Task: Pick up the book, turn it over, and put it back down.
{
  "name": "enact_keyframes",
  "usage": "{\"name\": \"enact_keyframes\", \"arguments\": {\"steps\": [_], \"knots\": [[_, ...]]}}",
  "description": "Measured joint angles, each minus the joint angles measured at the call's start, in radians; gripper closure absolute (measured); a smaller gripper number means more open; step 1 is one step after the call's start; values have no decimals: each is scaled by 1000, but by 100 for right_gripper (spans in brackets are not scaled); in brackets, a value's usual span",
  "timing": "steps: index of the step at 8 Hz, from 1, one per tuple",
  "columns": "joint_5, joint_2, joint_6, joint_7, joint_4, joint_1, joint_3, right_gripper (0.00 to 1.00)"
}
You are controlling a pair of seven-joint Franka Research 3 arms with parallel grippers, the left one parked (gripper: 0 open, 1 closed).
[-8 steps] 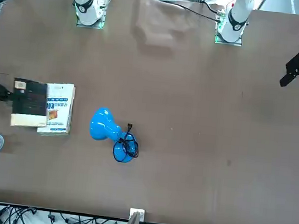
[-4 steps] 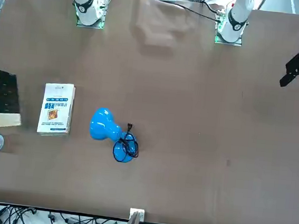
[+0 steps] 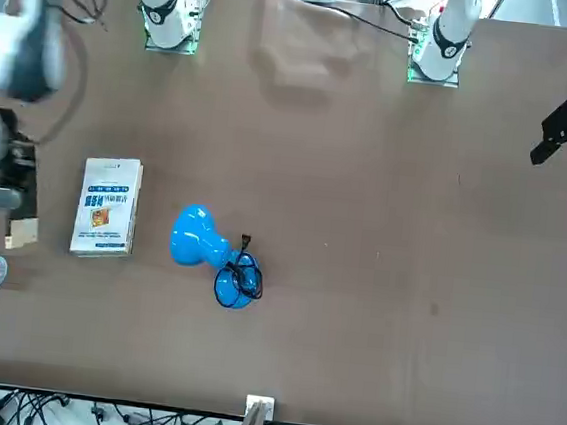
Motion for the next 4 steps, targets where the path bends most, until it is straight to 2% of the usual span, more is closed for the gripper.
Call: {"name": "enact_keyframes", "arguments": {"steps": [2,4], "knots": [[-292,-12,68,356,-194,160,3,88],[-566,2,128,684,-372,254,3,88]]}}
